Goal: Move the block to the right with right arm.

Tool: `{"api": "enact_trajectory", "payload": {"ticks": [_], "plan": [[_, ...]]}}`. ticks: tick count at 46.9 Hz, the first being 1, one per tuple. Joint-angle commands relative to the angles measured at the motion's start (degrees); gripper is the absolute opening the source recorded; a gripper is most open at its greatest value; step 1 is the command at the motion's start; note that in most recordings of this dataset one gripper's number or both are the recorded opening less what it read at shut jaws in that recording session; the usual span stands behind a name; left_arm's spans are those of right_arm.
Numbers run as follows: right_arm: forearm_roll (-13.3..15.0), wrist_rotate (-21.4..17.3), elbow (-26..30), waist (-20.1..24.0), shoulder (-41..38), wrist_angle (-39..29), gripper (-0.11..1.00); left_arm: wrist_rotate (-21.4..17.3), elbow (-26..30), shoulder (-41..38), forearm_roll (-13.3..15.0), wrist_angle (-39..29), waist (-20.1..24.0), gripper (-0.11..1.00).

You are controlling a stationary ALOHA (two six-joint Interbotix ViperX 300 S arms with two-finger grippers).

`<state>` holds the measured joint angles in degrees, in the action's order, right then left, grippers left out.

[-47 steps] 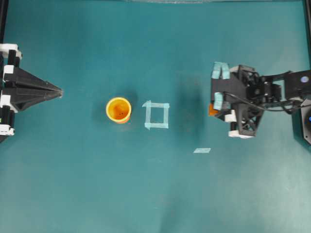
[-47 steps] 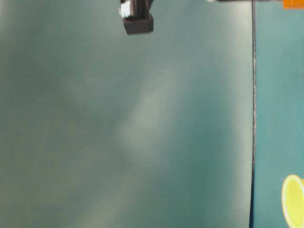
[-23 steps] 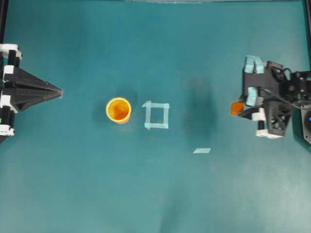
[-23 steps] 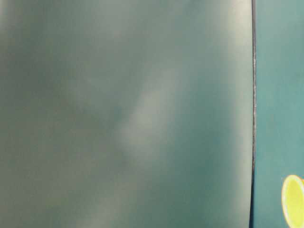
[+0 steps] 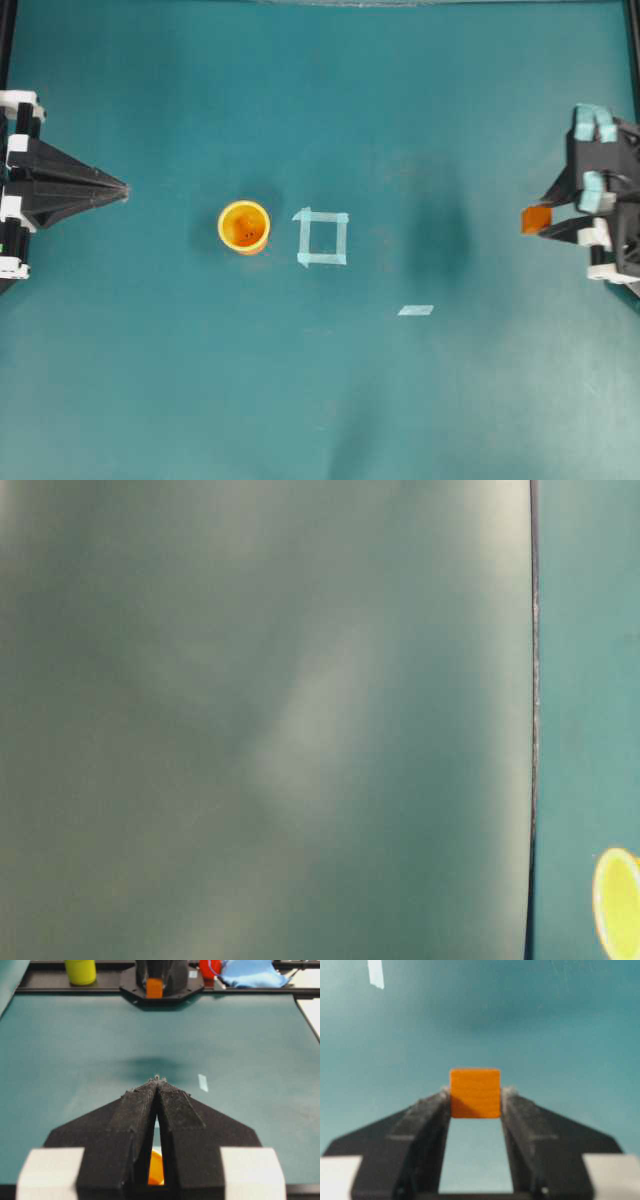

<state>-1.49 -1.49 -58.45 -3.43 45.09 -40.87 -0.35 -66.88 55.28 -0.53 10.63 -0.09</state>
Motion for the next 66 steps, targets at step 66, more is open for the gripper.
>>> {"api": "enact_trajectory", "payload": {"ticks": [66], "plan": [[-1.4, -2.9, -0.4, 0.0, 26.2, -28.7, 0.40, -0.1, 1.5, -0.4, -0.2, 0.3, 0.0, 0.00]]}}
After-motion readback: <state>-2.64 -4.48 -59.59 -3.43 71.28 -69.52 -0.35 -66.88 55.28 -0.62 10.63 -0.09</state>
